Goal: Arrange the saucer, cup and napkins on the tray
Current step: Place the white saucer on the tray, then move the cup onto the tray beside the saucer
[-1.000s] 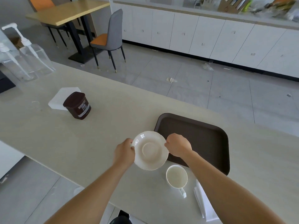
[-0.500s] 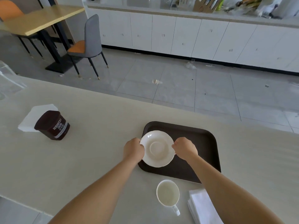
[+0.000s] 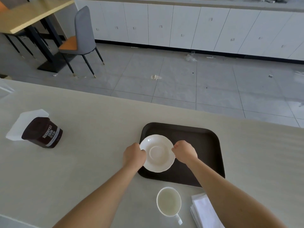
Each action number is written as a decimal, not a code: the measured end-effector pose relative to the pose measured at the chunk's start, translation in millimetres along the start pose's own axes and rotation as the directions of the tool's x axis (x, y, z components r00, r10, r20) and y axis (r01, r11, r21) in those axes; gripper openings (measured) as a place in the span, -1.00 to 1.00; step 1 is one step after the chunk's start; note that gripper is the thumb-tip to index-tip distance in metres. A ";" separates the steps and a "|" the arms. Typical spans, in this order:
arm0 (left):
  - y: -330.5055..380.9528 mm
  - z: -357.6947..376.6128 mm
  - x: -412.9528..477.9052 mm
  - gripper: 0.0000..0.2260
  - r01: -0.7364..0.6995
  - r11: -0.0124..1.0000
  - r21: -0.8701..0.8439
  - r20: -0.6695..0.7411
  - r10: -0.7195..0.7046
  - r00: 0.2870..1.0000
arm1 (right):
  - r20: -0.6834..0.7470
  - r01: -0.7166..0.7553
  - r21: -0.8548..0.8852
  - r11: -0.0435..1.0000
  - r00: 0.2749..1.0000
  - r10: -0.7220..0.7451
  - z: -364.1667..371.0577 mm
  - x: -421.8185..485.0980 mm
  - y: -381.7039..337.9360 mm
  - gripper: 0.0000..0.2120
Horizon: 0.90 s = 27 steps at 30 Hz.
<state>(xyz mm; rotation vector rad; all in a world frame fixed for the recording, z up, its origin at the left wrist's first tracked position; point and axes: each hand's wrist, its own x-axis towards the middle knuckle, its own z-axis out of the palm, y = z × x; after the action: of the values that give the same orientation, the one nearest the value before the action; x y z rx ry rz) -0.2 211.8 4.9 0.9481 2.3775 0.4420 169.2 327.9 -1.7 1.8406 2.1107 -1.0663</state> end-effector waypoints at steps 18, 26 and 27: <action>-38.6 -4.5 -33.4 -0.64 -0.023 0.999 -0.032 -0.130 0.019 0.991 | -0.152 0.114 0.248 0.962 0.985 -0.077 2.9 -45.5 32.5 -0.88; -91.9 18.6 -46.4 -0.52 -0.059 0.915 0.398 -0.017 0.072 0.997 | -0.160 0.097 0.292 0.951 0.986 -0.052 14.3 -110.2 68.1 -0.80; -95.9 21.9 -48.5 -0.51 -0.064 0.909 0.411 -0.012 0.076 0.997 | -0.153 0.092 0.303 0.949 0.987 -0.047 16.4 -119.3 72.1 -0.80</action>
<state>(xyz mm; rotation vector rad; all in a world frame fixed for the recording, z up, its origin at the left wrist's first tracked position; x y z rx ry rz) -8.8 112.6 -41.2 1.2188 2.5193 -0.0300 258.0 221.5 20.7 2.0487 2.2065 -1.3914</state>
